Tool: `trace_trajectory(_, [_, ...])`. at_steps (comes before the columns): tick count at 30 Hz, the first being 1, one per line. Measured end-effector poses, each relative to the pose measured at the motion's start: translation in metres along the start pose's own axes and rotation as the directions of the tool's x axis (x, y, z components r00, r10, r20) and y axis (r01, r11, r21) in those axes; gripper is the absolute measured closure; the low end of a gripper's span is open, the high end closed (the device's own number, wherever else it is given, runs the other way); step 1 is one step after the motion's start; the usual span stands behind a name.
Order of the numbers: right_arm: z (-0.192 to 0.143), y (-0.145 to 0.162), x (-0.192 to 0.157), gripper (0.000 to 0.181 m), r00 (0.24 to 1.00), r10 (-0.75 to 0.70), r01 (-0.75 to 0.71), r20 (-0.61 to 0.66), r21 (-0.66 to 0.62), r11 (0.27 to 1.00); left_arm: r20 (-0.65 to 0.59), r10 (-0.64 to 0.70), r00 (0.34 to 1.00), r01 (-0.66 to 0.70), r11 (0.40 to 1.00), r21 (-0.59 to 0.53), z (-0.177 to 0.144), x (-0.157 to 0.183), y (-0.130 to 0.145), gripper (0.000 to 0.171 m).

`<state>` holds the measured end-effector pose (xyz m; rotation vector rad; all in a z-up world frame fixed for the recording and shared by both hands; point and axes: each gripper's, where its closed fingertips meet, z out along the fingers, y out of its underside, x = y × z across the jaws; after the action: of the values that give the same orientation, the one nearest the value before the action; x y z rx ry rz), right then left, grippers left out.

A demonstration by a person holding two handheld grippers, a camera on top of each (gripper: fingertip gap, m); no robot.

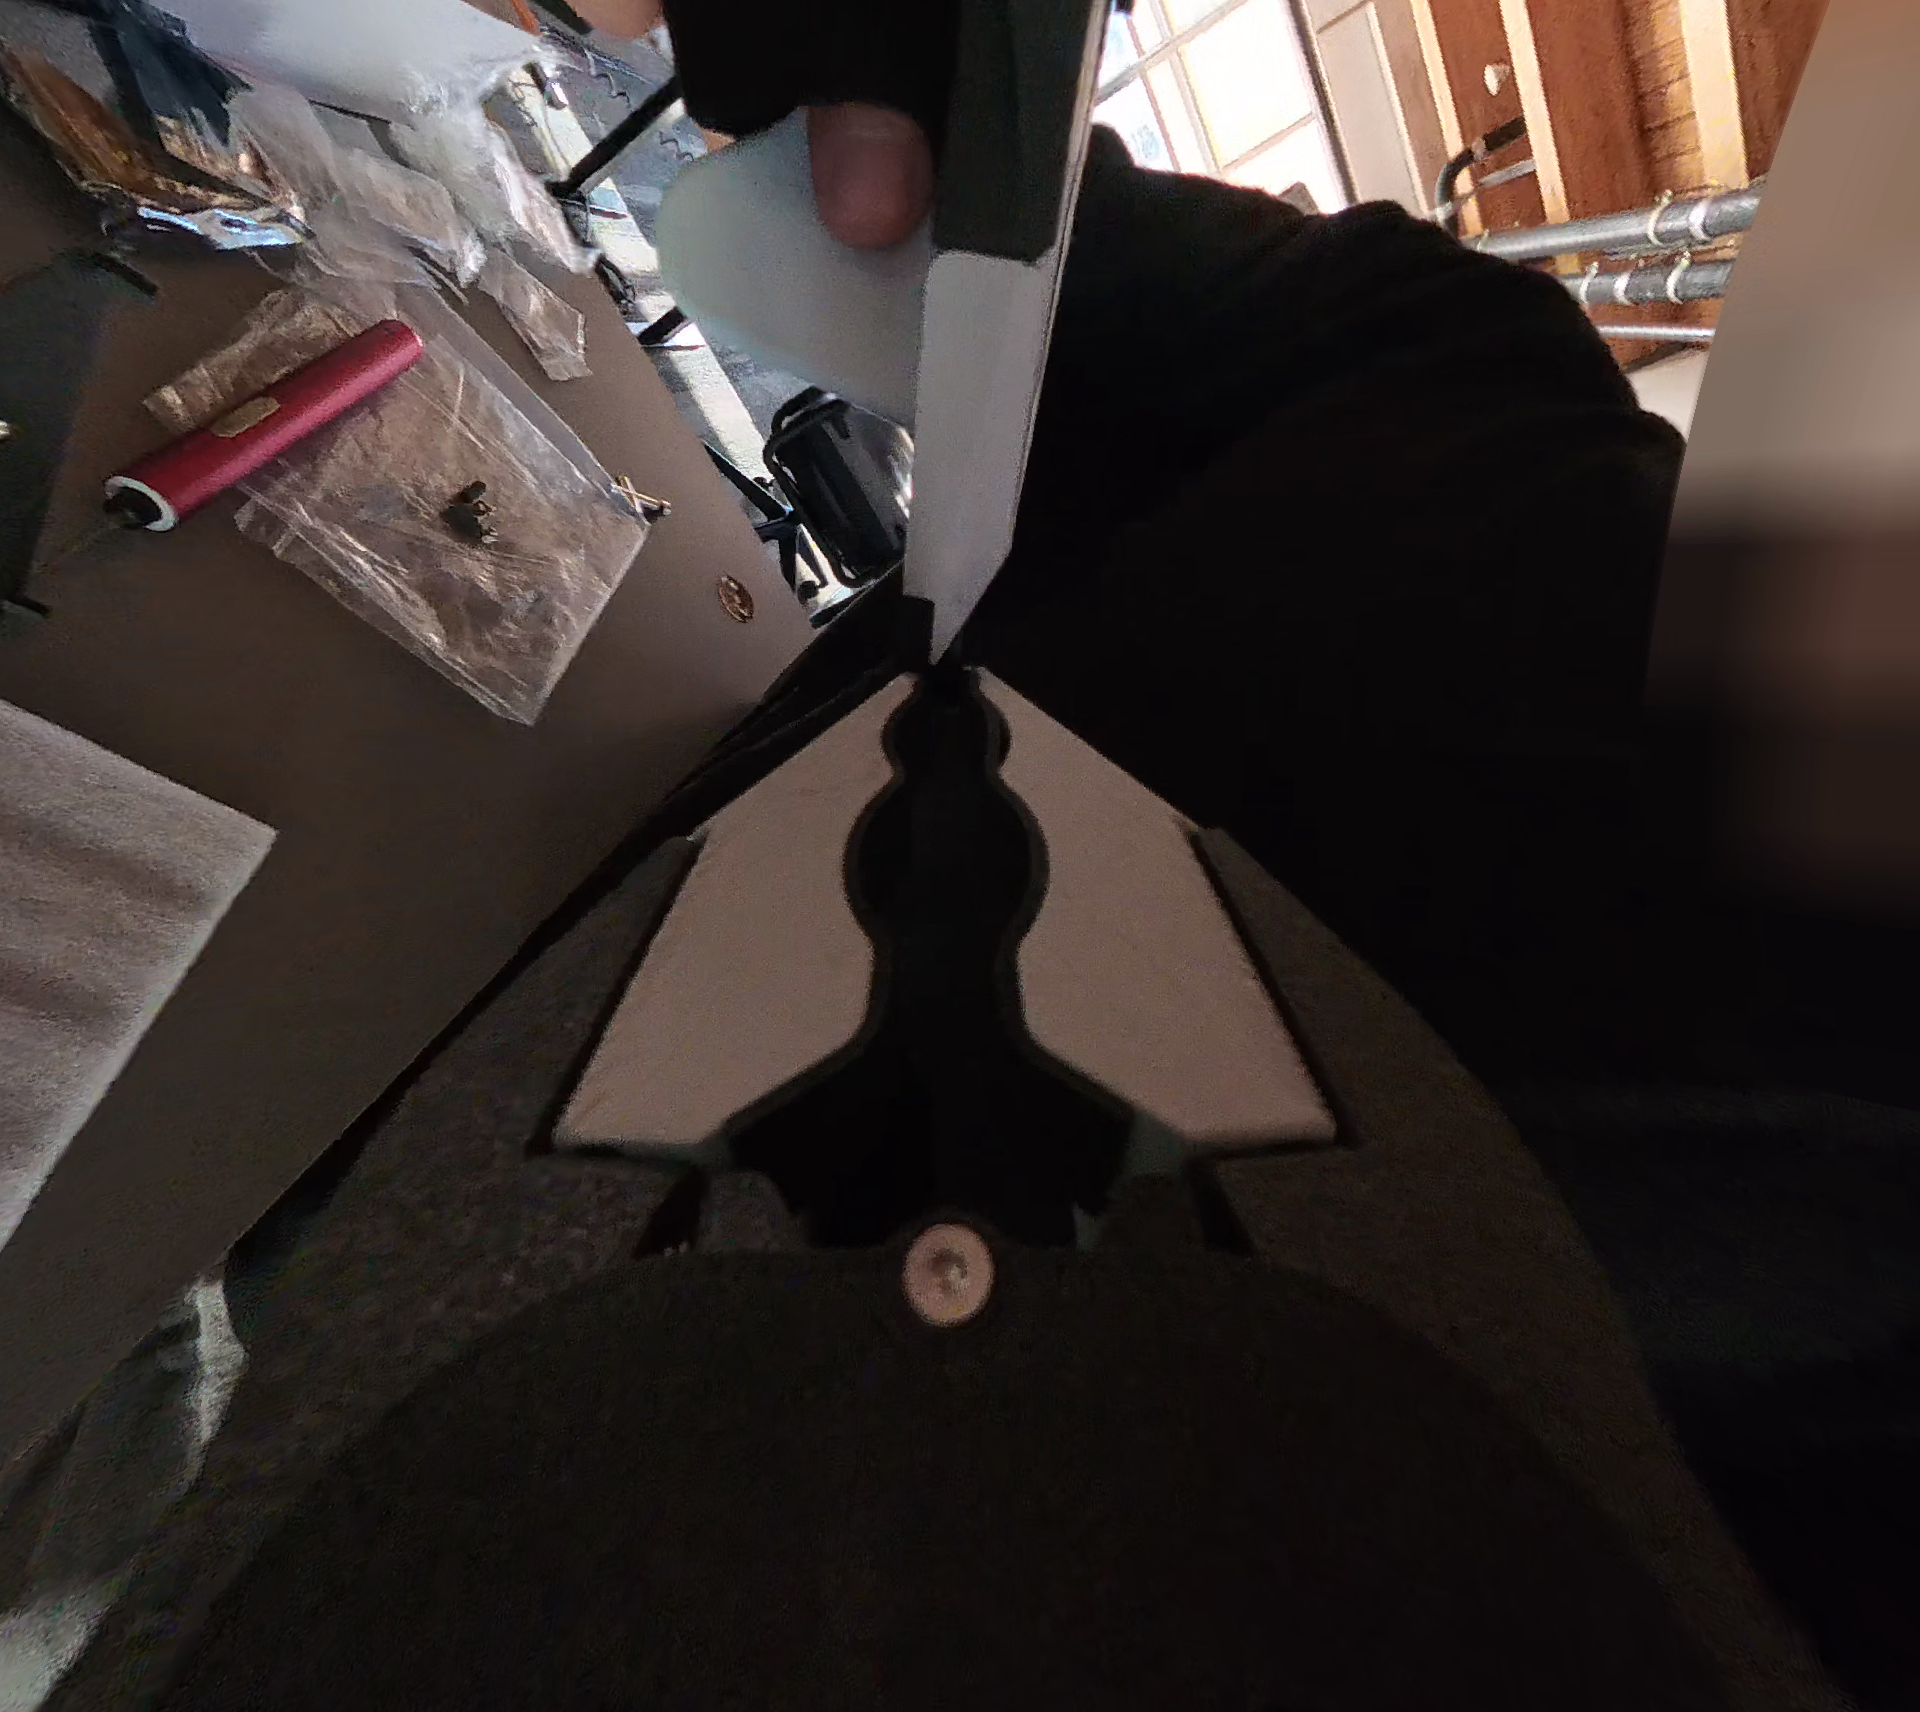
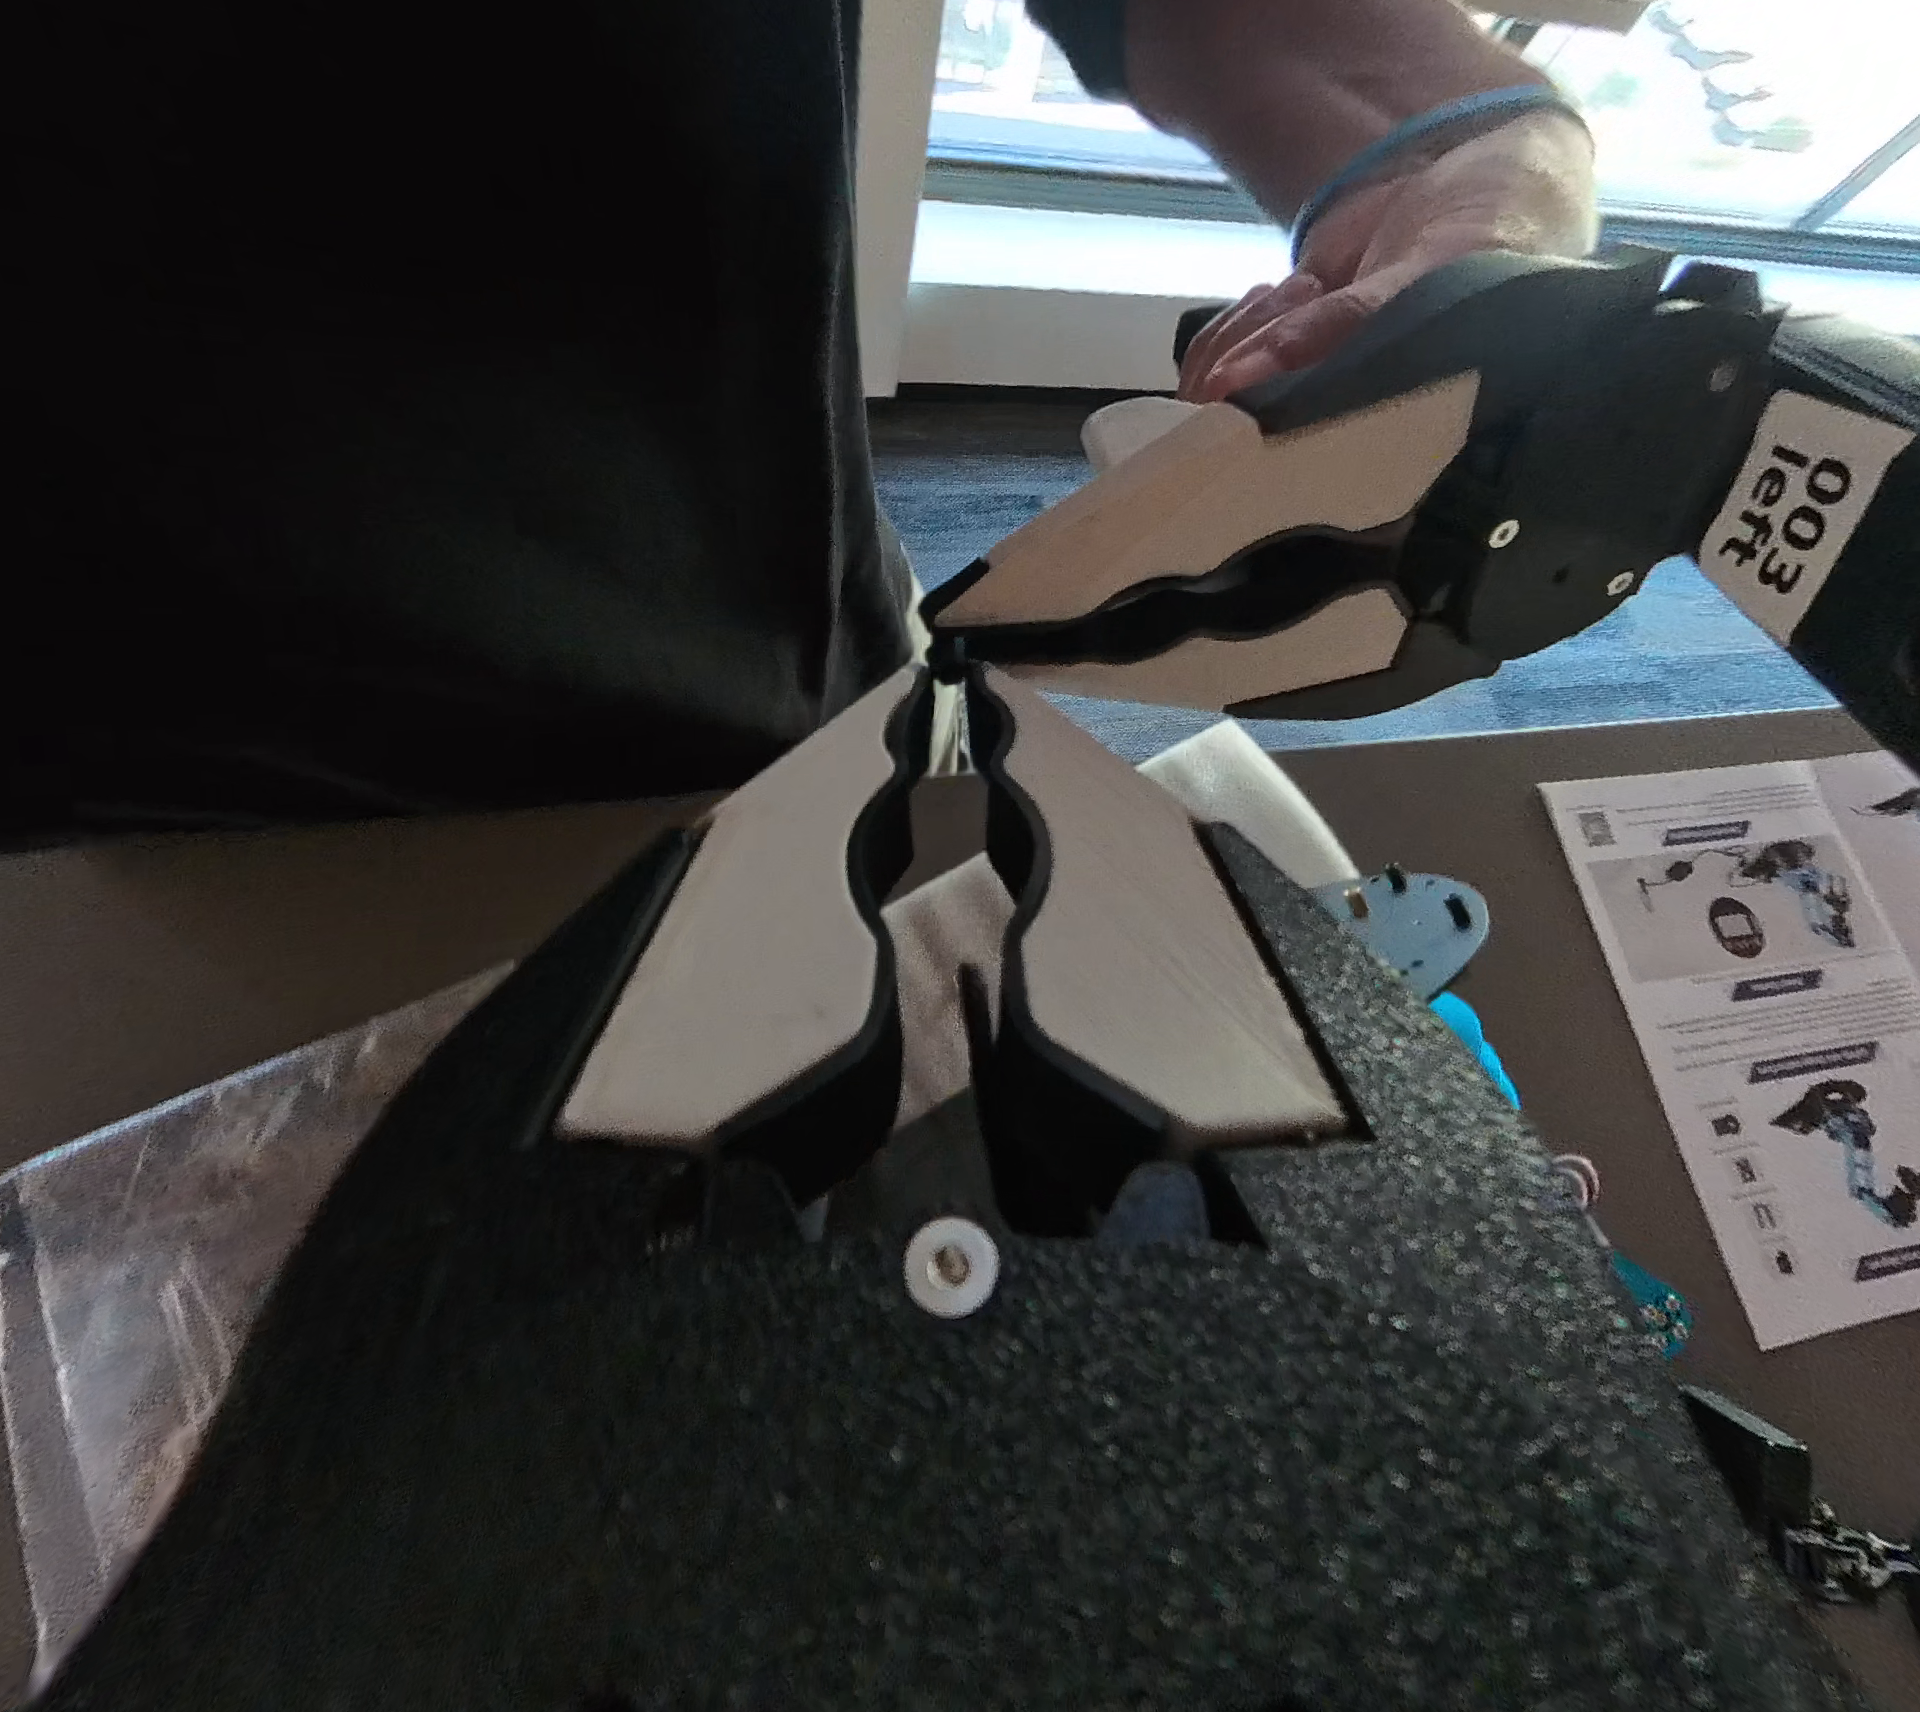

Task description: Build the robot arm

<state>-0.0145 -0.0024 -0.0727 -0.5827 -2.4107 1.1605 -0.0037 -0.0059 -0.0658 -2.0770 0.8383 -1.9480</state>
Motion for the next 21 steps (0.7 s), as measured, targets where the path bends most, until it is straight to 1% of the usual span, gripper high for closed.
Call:
trace_trajectory(2, [-0.002, 0.007, 0.0, 0.172, 0.998, 0.006, -0.007, 0.055, 0.011, 1.0, 0.0, -0.023, 1.0, 0.023, 1.0, 0.005, -0.001, -0.008, -0.004, 0.17])
trace_trajectory(6, [-0.004, 0.025, -0.003, 0.176, 0.983, 0.008, -0.009, 0.182, 0.007, 1.0, -0.005, -0.071, 0.997, 0.071, 0.997, -0.012, 0.006, -0.025, -0.007, 0.17])
trace_trajectory(7, [-0.006, 0.03, -0.002, 0.176, 0.977, 0.029, -0.028, 0.212, -0.009, 1.0, -0.003, -0.082, 0.997, 0.082, 0.997, -0.001, 0.007, -0.029, -0.009, 0.17])
trace_trajectory(9, [-0.015, 0.038, 0.006, 0.176, 0.975, 0.031, -0.031, 0.22, -0.002, 1.0, 0.025, -0.071, 0.997, 0.069, 0.995, 0.066, 0.003, -0.036, -0.021, 0.169])
trace_trajectory(11, [-0.026, 0.047, 0.017, 0.176, 0.973, 0.052, -0.056, 0.225, 0.015, 0.998, 0.098, -0.035, 0.995, 0.019, 0.987, 0.16, -0.003, -0.045, -0.035, 0.168])
trace_trajectory(12, [-0.031, 0.053, 0.02, 0.177, 0.967, 0.068, -0.076, 0.244, 0.025, 0.997, 0.173, 0.002, 0.985, -0.038, 0.979, 0.201, -0.006, -0.052, -0.041, 0.167])
trace_trajectory(13, [-0.036, 0.06, 0.022, 0.177, 0.959, 0.086, -0.099, 0.27, 0.035, 0.994, 0.275, 0.035, 0.961, -0.101, 0.968, 0.228, -0.01, -0.061, -0.044, 0.164])
trace_trajectory(14, [-0.042, 0.069, 0.024, 0.176, 0.951, 0.101, -0.119, 0.292, 0.042, 0.992, 0.409, 0.055, 0.911, -0.165, 0.956, 0.241, -0.017, -0.075, -0.044, 0.154])
trace_trajectory(15, [-0.047, 0.08, 0.029, 0.176, 0.948, 0.118, -0.136, 0.295, 0.043, 0.99, 0.559, 0.062, 0.827, -0.239, 0.939, 0.249, -0.028, -0.09, -0.043, 0.144])
trace_trajectory(16, [-0.051, 0.094, 0.037, 0.176, 0.948, 0.14, -0.158, 0.285, 0.039, 0.987, 0.686, 0.057, 0.725, -0.313, 0.915, 0.255, -0.042, -0.102, -0.039, 0.138])
trace_trajectory(17, [-0.053, 0.111, 0.044, 0.176, 0.948, 0.162, -0.176, 0.274, 0.026, 0.984, 0.764, 0.055, 0.643, -0.375, 0.892, 0.251, -0.05, -0.108, -0.03, 0.138])
trace_trajectory(19, [-0.053, 0.15, 0.057, 0.176, 0.949, 0.193, -0.193, 0.249, -0.023, 0.981, 0.827, 0.042, 0.561, -0.418, 0.877, 0.239, -0.048, -0.118, -0.003, 0.146])
trace_trajectory(21, [-0.046, 0.184, 0.064, 0.177, 0.948, 0.194, -0.181, 0.252, -0.071, 0.981, 0.879, -0.046, 0.474, -0.399, 0.879, 0.261, -0.046, -0.146, 0.023, 0.147])
